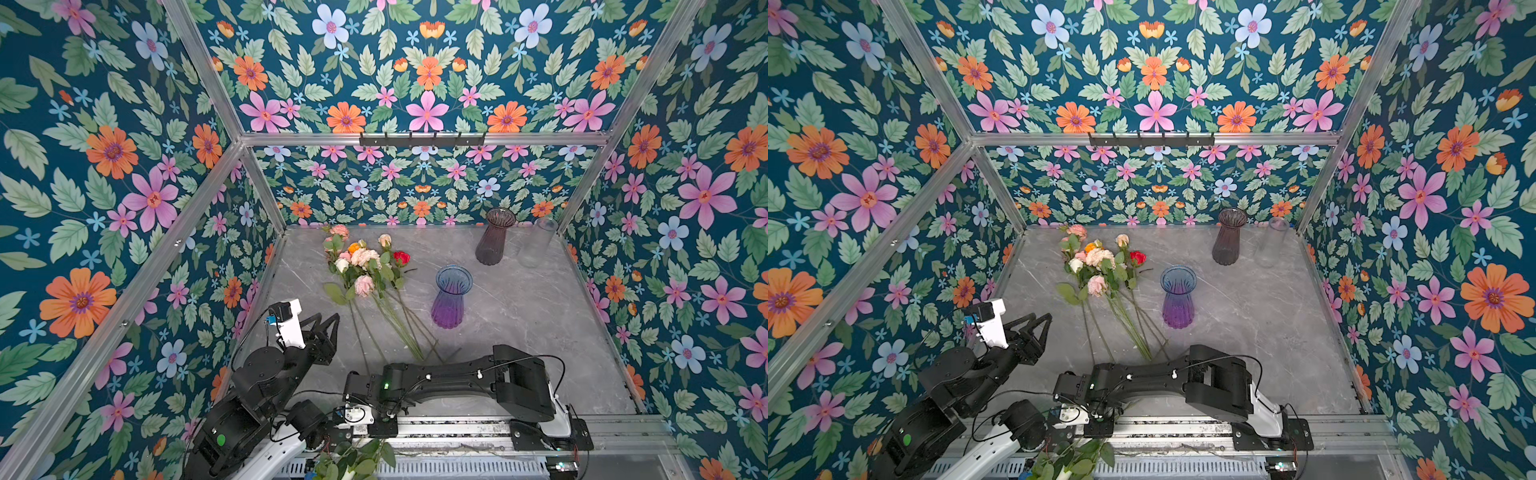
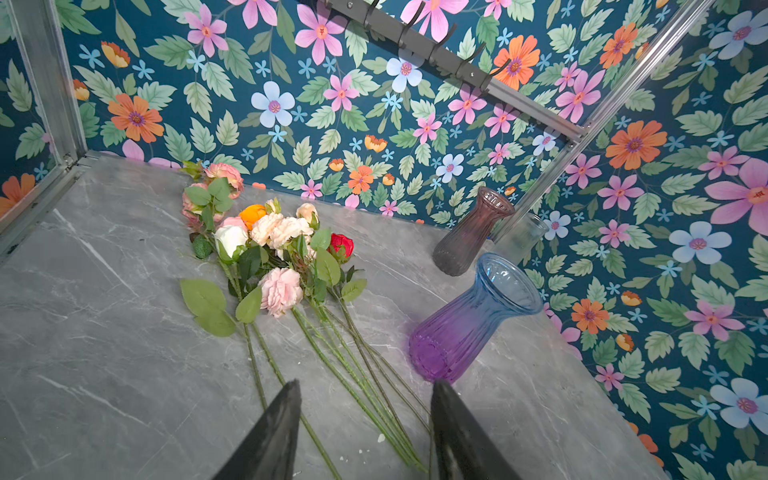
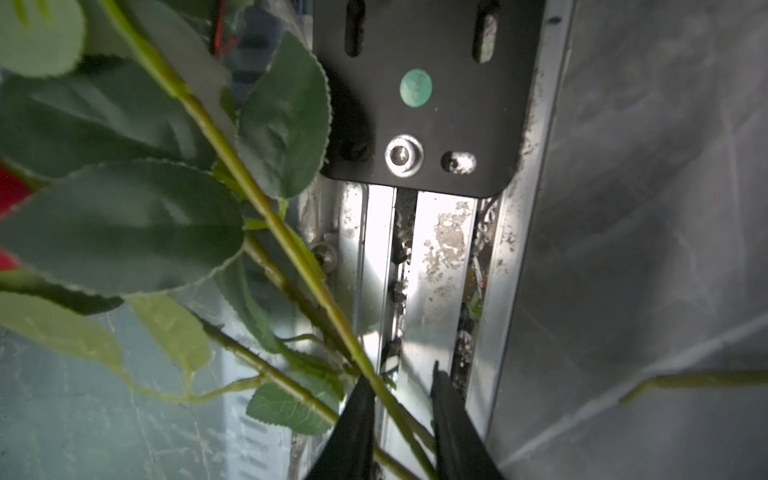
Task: Arrange the flowers into the vase
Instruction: 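Close the right gripper on the blue rose stem and lift it, then carry the blue rose high toward the upright vase with the right gripper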
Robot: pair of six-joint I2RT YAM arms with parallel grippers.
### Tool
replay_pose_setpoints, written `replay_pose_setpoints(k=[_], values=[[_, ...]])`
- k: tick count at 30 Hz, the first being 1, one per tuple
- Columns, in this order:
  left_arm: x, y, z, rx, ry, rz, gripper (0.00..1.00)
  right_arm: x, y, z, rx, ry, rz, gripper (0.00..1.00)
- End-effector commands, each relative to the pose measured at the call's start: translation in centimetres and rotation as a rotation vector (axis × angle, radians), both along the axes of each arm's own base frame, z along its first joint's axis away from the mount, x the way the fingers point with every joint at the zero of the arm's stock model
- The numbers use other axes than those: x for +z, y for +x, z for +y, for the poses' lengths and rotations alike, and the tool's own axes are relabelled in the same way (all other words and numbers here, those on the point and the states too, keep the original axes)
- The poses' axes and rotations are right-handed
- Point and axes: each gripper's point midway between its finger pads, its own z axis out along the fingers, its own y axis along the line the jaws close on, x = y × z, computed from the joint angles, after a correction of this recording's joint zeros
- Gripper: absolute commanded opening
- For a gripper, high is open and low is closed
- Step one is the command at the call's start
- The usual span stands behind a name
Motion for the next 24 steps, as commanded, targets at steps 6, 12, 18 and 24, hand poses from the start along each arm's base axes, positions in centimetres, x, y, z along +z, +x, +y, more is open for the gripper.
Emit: replay_pose_setpoints(k=[6,12,18,24], values=[[5.8,-1.8,2.3,0.032,-0.103,-0.149,0.51,2.7,2.4,-1.8,-0.042,0.016,-0.156,0.0],[11.6,-4.4,4.7,0.042,-0.222,-0.354,0.53,7.6,5.0,-5.1,-0.139,0.083,-0.231,0.0],[10.6,-3.4,4.0,0.049,-0.175,-0.314,0.53,18.2,8.5,-7.7,-0.361,0.369,-0.204,0.0],[5.9,-1.9,1.7,0.002,-0.166,-0.224,0.53,35.1,15.8,-12.8,-0.627,0.854,-0.415,0.0]])
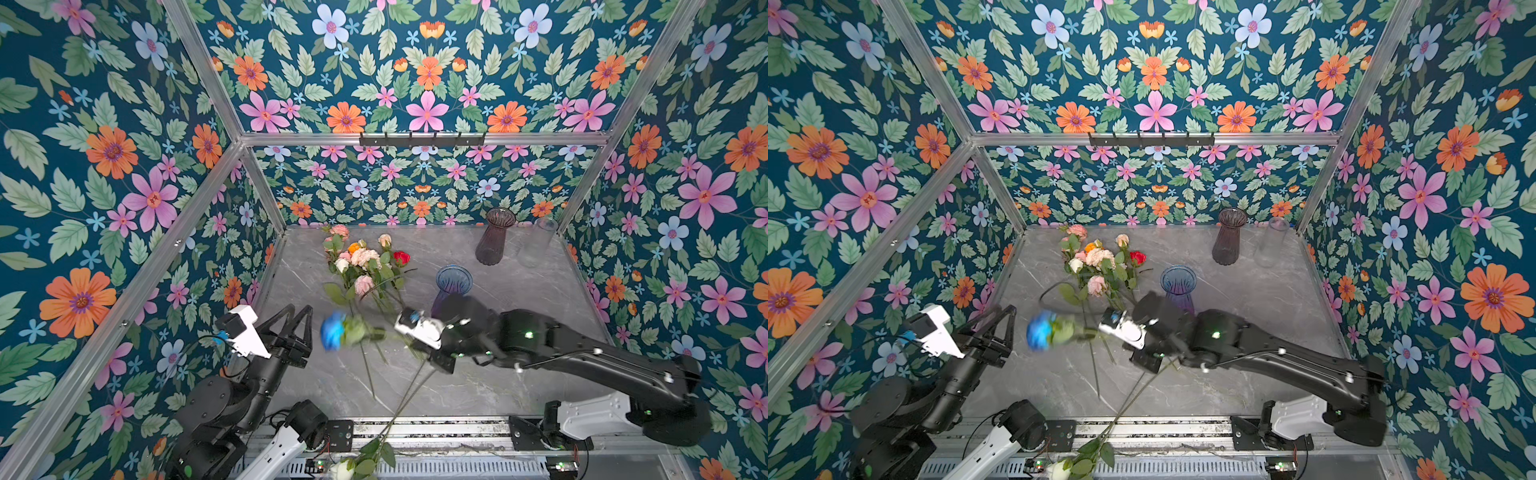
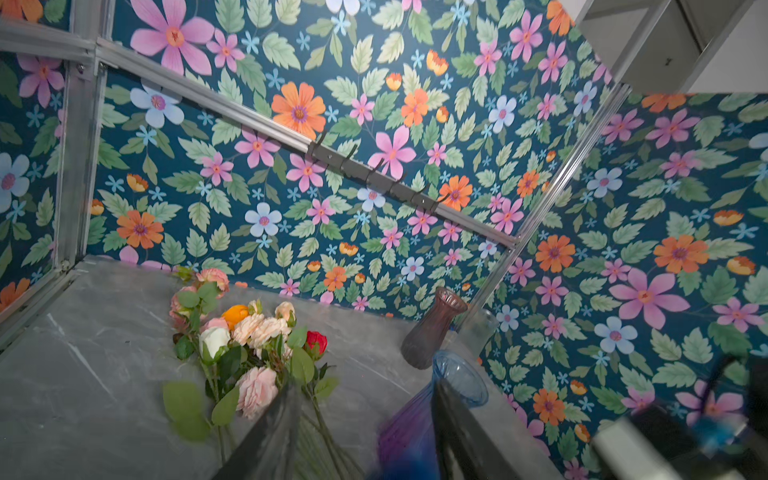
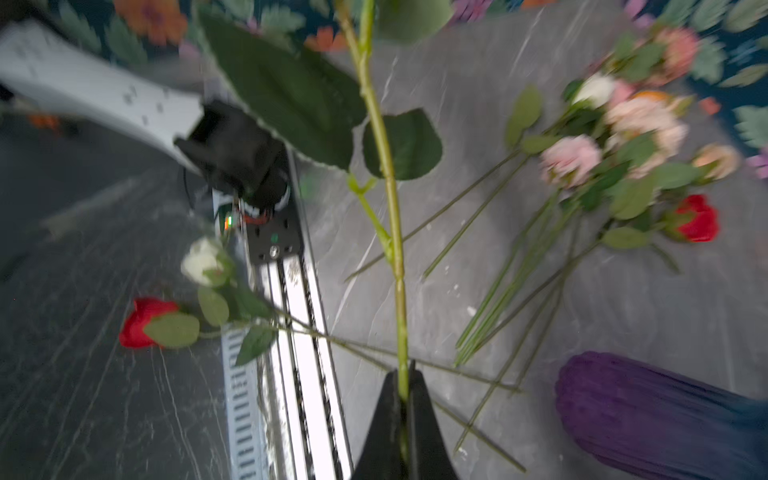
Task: Arrange the flowers into the vase
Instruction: 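Carry the blue rose high toward the upright vase with the right gripper, then lower the blue rose stem into the vase mouth and open the right gripper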
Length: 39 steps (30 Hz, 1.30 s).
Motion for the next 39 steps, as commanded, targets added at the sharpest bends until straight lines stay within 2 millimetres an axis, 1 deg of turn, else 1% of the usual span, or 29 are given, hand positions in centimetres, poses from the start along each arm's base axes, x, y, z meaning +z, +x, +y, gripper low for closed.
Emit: replay_pose_setpoints(k=[1,3,4,6,8,10,12,16,19,21,23,28,31,33,34,37,39], values=[[-1.8,0.6,-1.3,-0.038,-0.005,0.027,0.53,8.6,3.7,-2.2,-0.142,0.239,-0.182,0.0],[-3.6,1.2,-2.1,-0.049,0.021,0.064,0.54,13.6,6.0,-4.4,-0.226,0.34,-0.289,0.0],[-4.2,1.5,-2.4,-0.052,0.031,0.078,0.54,16.0,7.1,-5.5,-0.262,0.407,-0.305,0.0],[-5.0,1.9,-2.9,-0.062,0.044,0.1,0.54,19.6,8.9,-7.5,-0.301,0.531,-0.319,0.0],[-5.4,2.0,-3.2,-0.07,0.051,0.111,0.54,22.4,10.2,-9.0,-0.327,0.616,-0.399,0.0],[-5.6,2.0,-3.3,-0.071,0.058,0.117,0.54,24.1,11.0,-9.4,-0.325,0.67,-0.506,0.0],[-5.7,2.0,-3.1,-0.065,0.058,0.12,0.54,25.4,11.7,-9.7,-0.338,0.708,-0.566,0.0],[-5.8,1.7,-2.9,-0.067,0.041,0.126,0.54,27.5,13.3,-9.8,-0.345,0.749,-0.588,0.0],[-6.2,1.5,-2.9,-0.071,0.032,0.138,0.54,28.3,14.6,-9.6,-0.339,0.764,-0.602,0.0],[-6.5,1.5,-2.9,-0.076,0.032,0.147,0.54,28.3,15.6,-9.5,-0.339,0.769,-0.598,0.0],[-6.7,1.4,-2.9,-0.079,0.029,0.155,0.54,27.7,16.7,-9.4,-0.338,0.776,-0.574,0.0],[-6.9,1.2,-2.7,-0.078,0.025,0.161,0.54,24.7,19.4,-9.1,-0.342,0.794,-0.521,0.0],[-7.1,1.3,-2.8,-0.079,0.029,0.167,0.54,21.9,21.1,-9.0,-0.353,0.802,-0.476,0.0],[-7.3,1.3,-2.9,-0.083,0.033,0.171,0.54,19.5,22.1,-8.8,-0.37,0.799,-0.43,0.0],[-7.4,1.3,-3.0,-0.085,0.035,0.174,0.54,18.5,22.3,-8.6,-0.371,0.795,-0.414,0.0],[-7.5,1.1,-2.9,-0.09,0.035,0.172,0.54,14.7,22.7,-8.0,-0.367,0.77,-0.336,0.0],[-7.5,1.0,-2.8,-0.089,0.031,0.164,0.54,12.2,22.5,-7.8,-0.366,0.74,-0.284,0.0]])
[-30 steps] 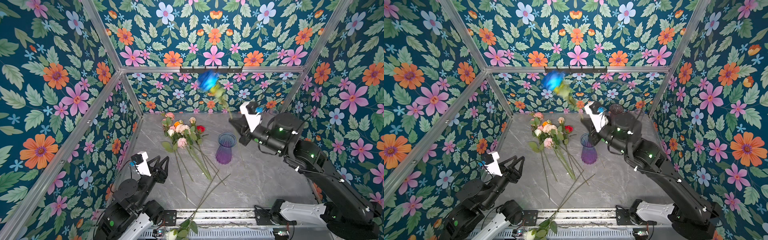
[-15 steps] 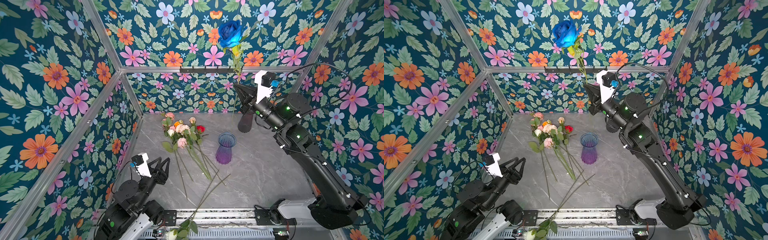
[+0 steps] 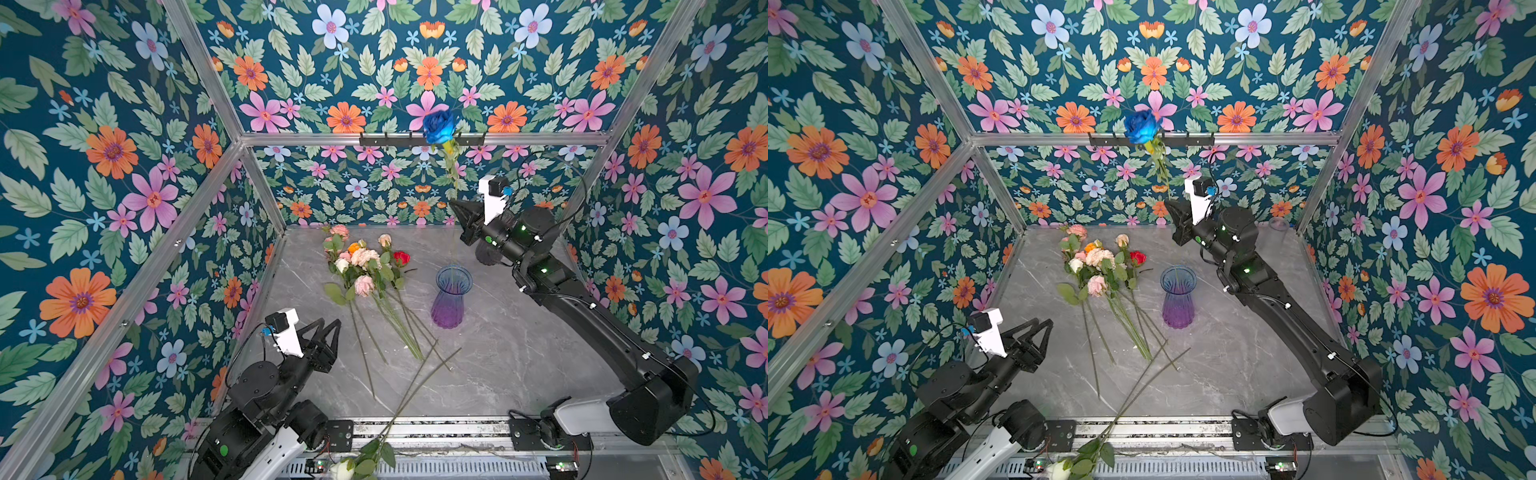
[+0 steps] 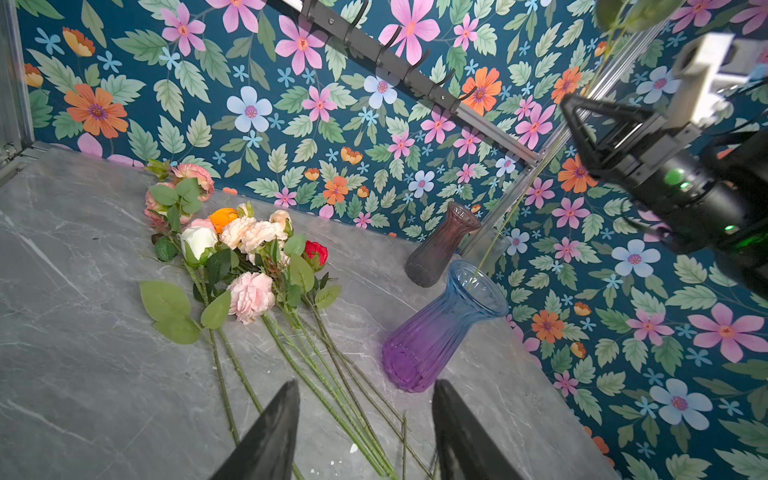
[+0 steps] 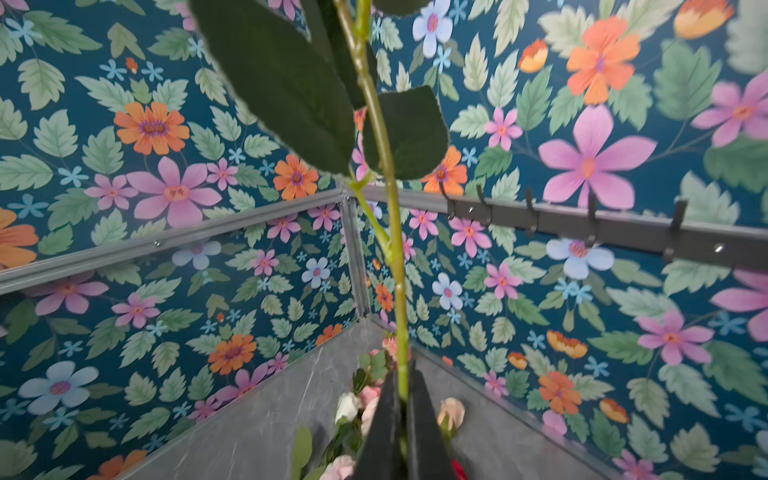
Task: Arrange the flowers into the vase
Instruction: 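Lower the blue rose stem into the vase mouth and open the right gripper, then reach the right gripper to the red rose near the robot and grasp its stem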
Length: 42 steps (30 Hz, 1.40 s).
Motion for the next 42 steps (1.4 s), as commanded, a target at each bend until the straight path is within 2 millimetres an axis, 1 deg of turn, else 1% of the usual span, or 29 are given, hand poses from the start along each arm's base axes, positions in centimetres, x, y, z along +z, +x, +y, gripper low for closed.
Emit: replay_pose_setpoints(k=[1,2,3,4,5,6,10,11,13,14,16,18,20,21,22,23,24,25,27,28,30,32,34,35,37,38,40,42], values=[[0.1,-0.2,0.0,-0.007,-0.01,-0.015,0.54,-0.5,-1.0,0.1,0.039,0.042,0.004,0.06],[0.2,-0.2,0.0,-0.009,-0.014,-0.021,0.54,-1.5,-1.2,-0.1,0.037,0.032,0.027,0.36],[0.2,-0.3,0.0,-0.009,-0.017,-0.024,0.54,-2.0,-1.6,-0.3,0.035,0.024,0.037,0.58],[0.2,-0.3,0.0,-0.014,-0.016,-0.027,0.54,-2.3,-2.2,-0.7,0.026,0.019,0.042,0.73],[0.2,-0.3,-0.1,-0.019,-0.014,-0.029,0.55,-2.6,-2.8,-1.3,0.013,0.013,0.047,0.83],[0.3,-0.3,-0.2,-0.024,-0.011,-0.029,0.55,-2.8,-3.5,-1.8,0.002,0.007,0.052,0.89],[0.2,-0.3,-0.6,-0.037,-0.002,-0.03,0.55,-3.2,-7.3,-3.9,-0.005,-0.021,0.098,0.91],[0.2,-0.3,-0.6,-0.041,-0.003,-0.032,0.55,-3.6,-8.6,-4.3,0.009,-0.027,0.111,0.9],[0.2,-0.2,-0.6,-0.039,0.0,-0.034,0.55,-5.1,-11.0,-4.3,0.05,-0.067,0.147,0.87],[0.2,-0.2,-0.6,-0.04,0.0,-0.034,0.55,-6.0,-12.7,-3.8,0.094,-0.113,0.156,0.84],[0.2,-0.2,-0.7,-0.041,0.005,-0.033,0.55,-8.6,-16.0,-1.8,0.184,-0.262,0.163,0.82],[0.1,-0.1,-0.8,-0.042,0.012,-0.031,0.55,-12.5,-19.3,0.8,0.291,-0.46,0.196,0.82],[0.1,0.0,-0.9,-0.043,0.019,-0.026,0.55,-16.4,-22.1,3.0,0.394,-0.629,0.242,0.83],[0.1,0.0,-0.9,-0.043,0.019,-0.026,0.55,-18.2,-23.5,4.0,0.458,-0.688,0.277,0.83],[0.2,-0.1,-0.8,-0.042,0.018,-0.028,0.55,-19.5,-24.7,4.8,0.513,-0.714,0.308,0.83],[0.1,-0.1,-0.7,-0.04,0.015,-0.027,0.55,-20.7,-26.3,5.7,0.598,-0.718,0.35,0.81],[0.3,-0.2,-0.6,-0.037,0.009,-0.031,0.55,-21.8,-27.9,6.5,0.697,-0.711,0.392,0.76],[0.3,-0.3,-0.5,-0.036,0.002,-0.036,0.55,-22.5,-28.9,6.9,0.752,-0.711,0.421,0.73],[0.5,-0.5,-0.2,-0.029,-0.012,-0.047,0.55,-24.3,-30.3,7.4,0.827,-0.756,0.465,0.68],[0.6,-0.5,-0.1,-0.025,-0.016,-0.051,0.55,-25.3,-31.0,7.5,0.854,-0.808,0.475,0.66],[0.7,-0.6,0.1,-0.019,-0.022,-0.057,0.55,-27.8,-32.6,7.9,0.906,-0.962,0.467,0.63],[0.7,-0.6,0.2,-0.016,-0.025,-0.058,0.55,-30.5,-33.7,8.1,0.939,-1.128,0.444,0.63],[0.8,-0.8,0.3,-0.019,-0.029,-0.063,0.55,-32.8,-34.4,8.3,0.962,-1.25,0.424,0.63],[0.8,-0.8,0.3,-0.02,-0.031,-0.064,0.55,-34.2,-34.8,8.5,0.975,-1.321,0.387,0.62],[0.9,-1.0,0.4,-0.02,-0.039,-0.07,0.55,-35.7,-35.5,9.1,1.003,-1.396,0.334,0.62],[1.0,-1.1,0.5,-0.02,-0.044,-0.074,0.55,-37.1,-35.7,9.3,1.015,-1.447,0.33,0.62],[1.1,-1.2,0.7,-0.017,-0.053,-0.081,0.55,-38.2,-36.0,9.9,1.031,-1.505,0.268,0.61],[1.2,-1.3,0.7,-0.016,-0.058,-0.085,0.55,-39.0,-36.2,10.6,1.042,-1.553,0.214,0.59]])
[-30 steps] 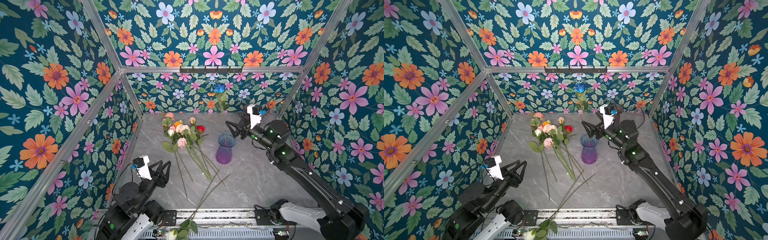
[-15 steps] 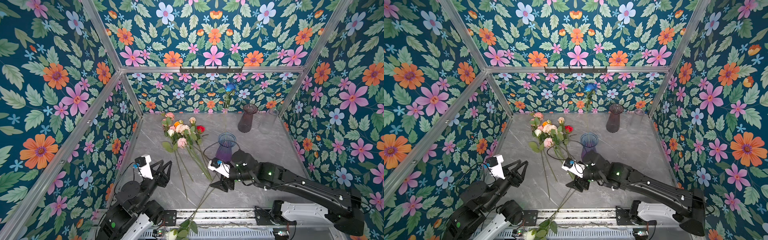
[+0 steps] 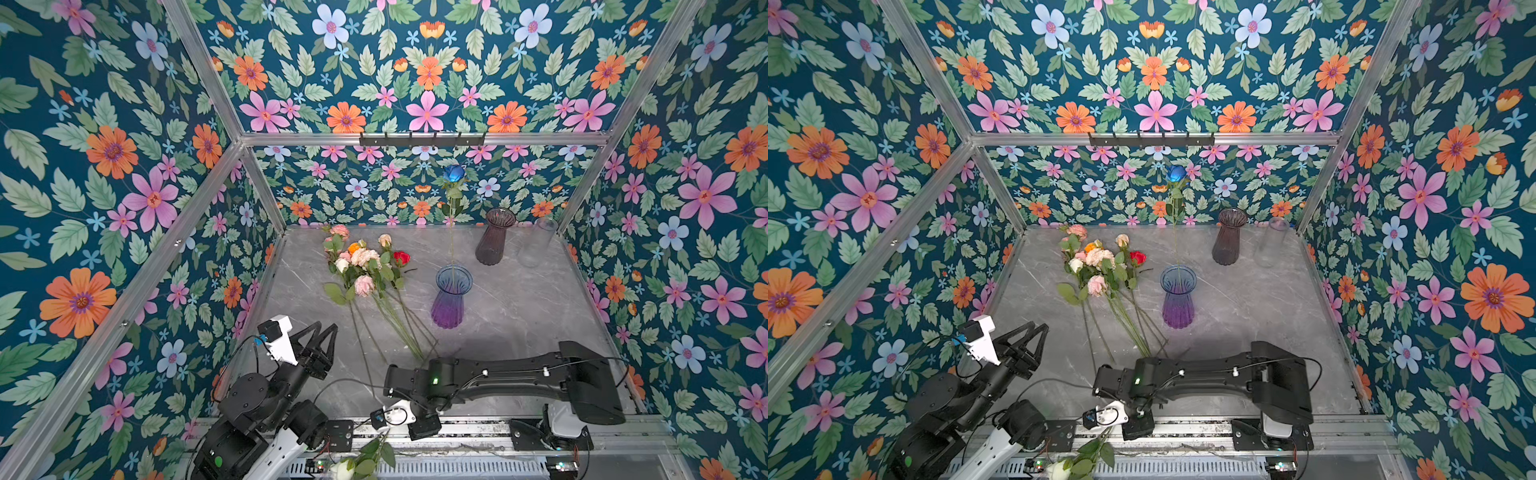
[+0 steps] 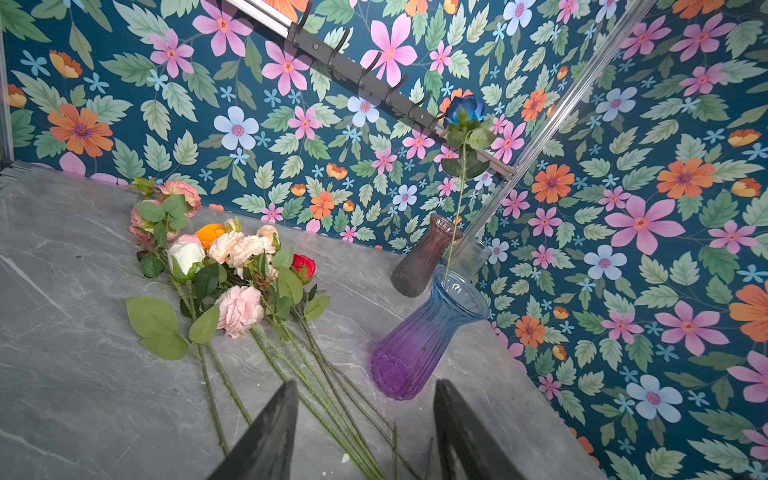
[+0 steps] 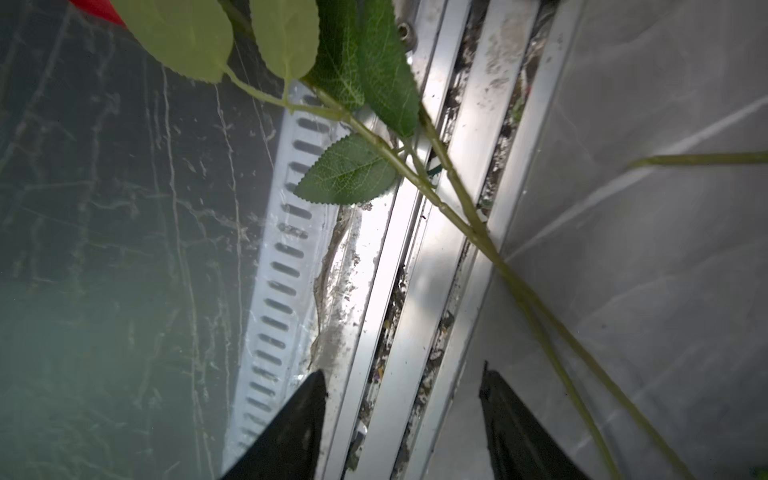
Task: Arrange the flowers into the vase
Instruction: 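Reach the right gripper to the red rose near the robot and grasp its stem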
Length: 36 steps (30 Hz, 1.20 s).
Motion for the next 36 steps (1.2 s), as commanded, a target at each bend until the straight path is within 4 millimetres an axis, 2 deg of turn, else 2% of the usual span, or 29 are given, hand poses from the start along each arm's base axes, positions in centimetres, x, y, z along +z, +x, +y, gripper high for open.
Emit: replay_pose_setpoints(k=[1,11,13,15,17,21,28,32,34,36], values=[[0.6,0.0,0.2,0.008,-0.024,-0.019,0.55,-1.2,0.6,0.2,0.112,-0.042,-0.112,0.57],[0.6,0.0,0.2,0.009,-0.023,-0.022,0.55,-1.5,1.3,3.6,0.167,0.022,-0.238,0.53],[0.6,0.0,0.2,0.01,-0.021,-0.022,0.55,-2.1,1.4,3.7,0.17,0.009,-0.243,0.5],[0.6,0.0,0.1,0.007,-0.02,-0.02,0.55,-2.9,1.6,4.0,0.171,-0.013,-0.249,0.42],[0.6,0.0,0.1,0.005,-0.019,-0.019,0.55,-3.4,1.6,4.3,0.171,-0.014,-0.252,0.4],[0.5,0.1,0.0,0.004,-0.017,-0.018,0.55,-3.4,1.7,4.7,0.168,-0.001,-0.25,0.33],[0.6,0.1,0.1,0.006,-0.019,-0.019,0.55,-3.7,2.3,4.4,0.165,-0.013,-0.289,0.27],[0.5,0.1,0.1,0.007,-0.017,-0.017,0.55,-2.7,2.7,4.6,0.135,0.029,-0.312,0.15],[0.5,0.1,0.0,0.006,-0.015,-0.014,0.55,-1.2,3.0,4.4,0.122,0.069,-0.334,0.07],[0.4,0.2,0.0,0.007,-0.012,-0.011,0.55,1.5,3.4,4.0,0.098,0.14,-0.372,0.0]])
